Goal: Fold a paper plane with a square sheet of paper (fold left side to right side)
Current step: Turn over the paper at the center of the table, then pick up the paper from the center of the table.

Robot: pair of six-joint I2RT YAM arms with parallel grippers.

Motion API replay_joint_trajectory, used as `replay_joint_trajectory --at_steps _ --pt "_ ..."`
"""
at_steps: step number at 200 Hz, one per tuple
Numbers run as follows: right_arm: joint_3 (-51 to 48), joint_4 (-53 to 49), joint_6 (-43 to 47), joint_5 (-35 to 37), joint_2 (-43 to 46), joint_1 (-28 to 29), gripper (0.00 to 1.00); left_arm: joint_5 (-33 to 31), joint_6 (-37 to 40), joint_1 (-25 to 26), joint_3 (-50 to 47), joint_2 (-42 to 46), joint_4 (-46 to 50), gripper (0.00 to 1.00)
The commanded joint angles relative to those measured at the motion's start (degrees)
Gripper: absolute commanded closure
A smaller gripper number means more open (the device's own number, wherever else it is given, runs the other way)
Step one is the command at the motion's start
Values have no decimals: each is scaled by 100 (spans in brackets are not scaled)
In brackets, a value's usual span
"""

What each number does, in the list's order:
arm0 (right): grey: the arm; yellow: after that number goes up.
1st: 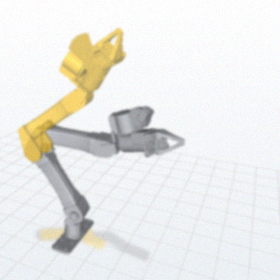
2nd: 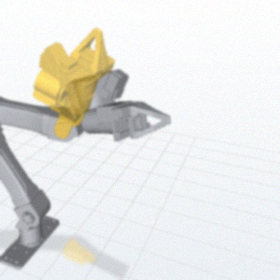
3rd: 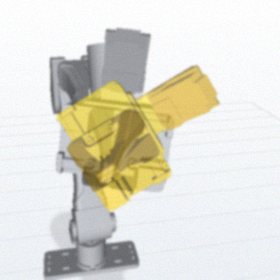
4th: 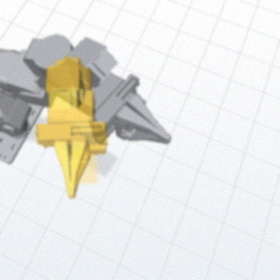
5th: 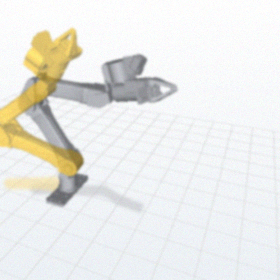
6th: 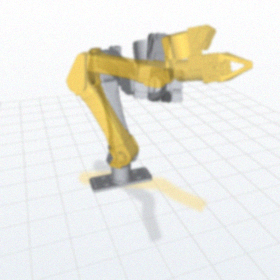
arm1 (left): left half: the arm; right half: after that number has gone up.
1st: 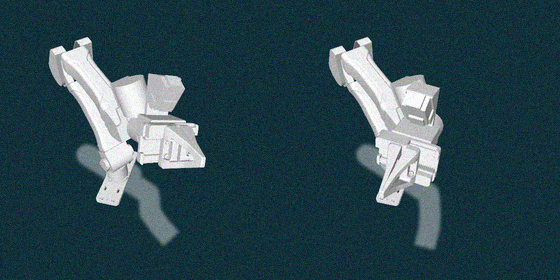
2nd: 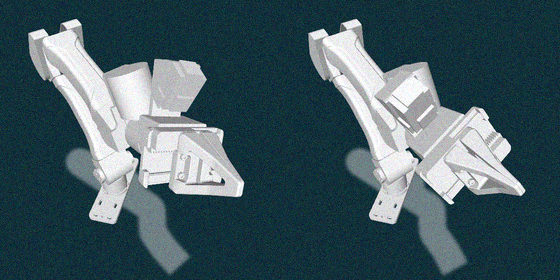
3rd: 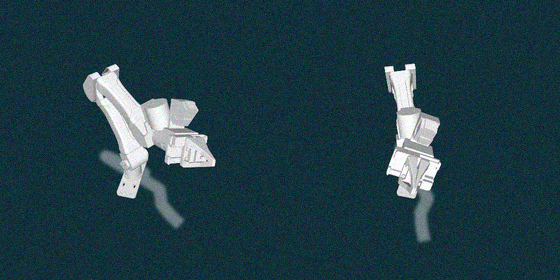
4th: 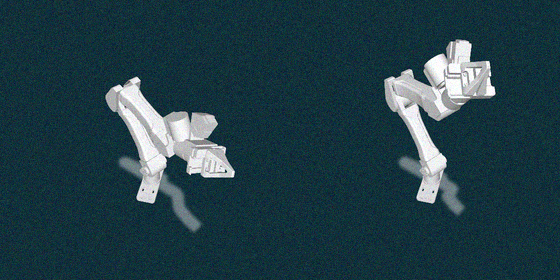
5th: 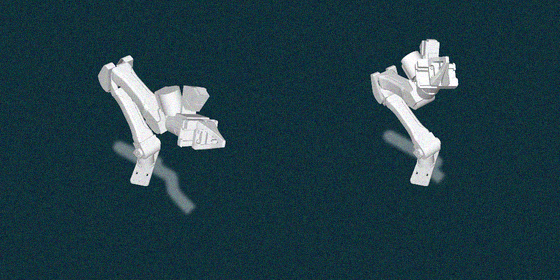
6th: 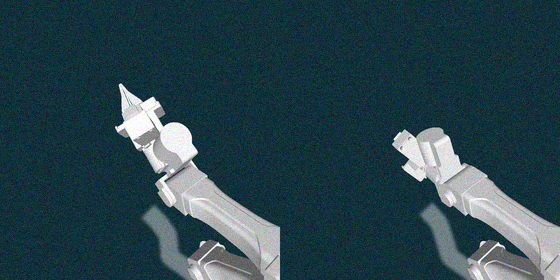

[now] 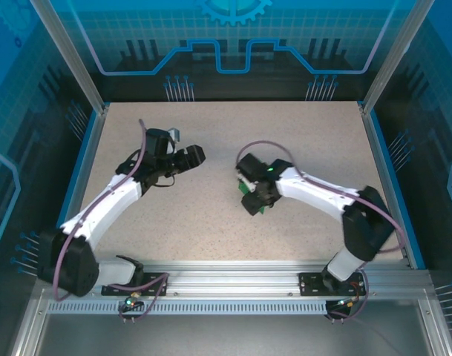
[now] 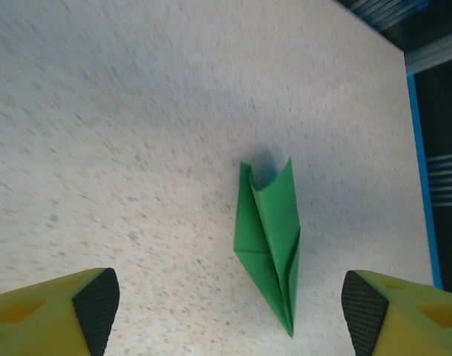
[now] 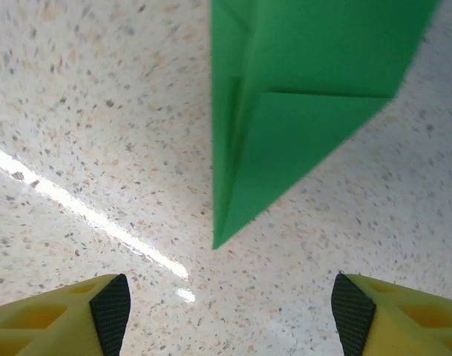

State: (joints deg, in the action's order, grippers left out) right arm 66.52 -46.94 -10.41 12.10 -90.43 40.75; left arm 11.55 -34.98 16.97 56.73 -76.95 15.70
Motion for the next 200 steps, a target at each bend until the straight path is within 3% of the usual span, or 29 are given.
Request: replay_joint_trajectory --at_steps 1,56,107,128,155,200 --pt "-556 976 -647 -1302 670 -722 24 1116 -546 30 -146 -589 -860 20" --pt "-1776 2623 -1658 -2557 1604 -2008 14 1777 -1027 642 284 -2194 -1762 21" --pt "-2486 3385 -2154 -3248 1844 -2588 0 1925 -1265 842 869 -3307 -2075 24" --pt "-2579 3409 -2167 -3339 1894 -2676 0 1989 -1274 862 1159 -3731 -2128 27" --pt "-2618 3354 -2120 -3429 1890 -2721 0 2079 -1268 869 1488 -4123 -2203 40" --pt "-2569 3157 -1967 -3450 1777 -2752 0 2053 -1005 860 1776 -4291 -2069 81"
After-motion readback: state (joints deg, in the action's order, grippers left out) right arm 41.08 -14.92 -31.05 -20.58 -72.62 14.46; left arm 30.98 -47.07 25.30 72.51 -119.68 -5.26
